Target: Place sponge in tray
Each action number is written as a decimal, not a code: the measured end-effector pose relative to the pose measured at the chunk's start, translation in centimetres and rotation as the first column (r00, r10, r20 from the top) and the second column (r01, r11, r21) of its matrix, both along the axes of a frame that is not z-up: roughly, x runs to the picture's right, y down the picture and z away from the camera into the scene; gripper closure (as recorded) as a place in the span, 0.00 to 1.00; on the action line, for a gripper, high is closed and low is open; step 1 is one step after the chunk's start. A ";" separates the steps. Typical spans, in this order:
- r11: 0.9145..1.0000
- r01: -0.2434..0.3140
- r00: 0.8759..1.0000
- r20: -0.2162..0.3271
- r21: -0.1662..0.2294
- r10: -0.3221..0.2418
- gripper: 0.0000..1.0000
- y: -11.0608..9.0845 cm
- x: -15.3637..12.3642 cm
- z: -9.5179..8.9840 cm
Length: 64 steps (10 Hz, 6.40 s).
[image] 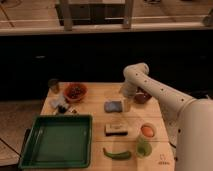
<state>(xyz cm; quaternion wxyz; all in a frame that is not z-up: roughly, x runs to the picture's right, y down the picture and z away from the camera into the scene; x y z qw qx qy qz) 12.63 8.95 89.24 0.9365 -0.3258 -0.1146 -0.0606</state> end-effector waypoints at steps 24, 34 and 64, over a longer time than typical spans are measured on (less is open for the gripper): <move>0.988 -0.141 0.989 -0.045 -0.058 0.139 0.20 2.5 -0.3 3.3; 0.976 -0.203 0.978 -0.055 -0.072 0.199 0.24 2.7 0.0 3.5; 0.983 -0.170 0.985 -0.048 -0.067 0.167 1.00 0.0 -0.6 -4.8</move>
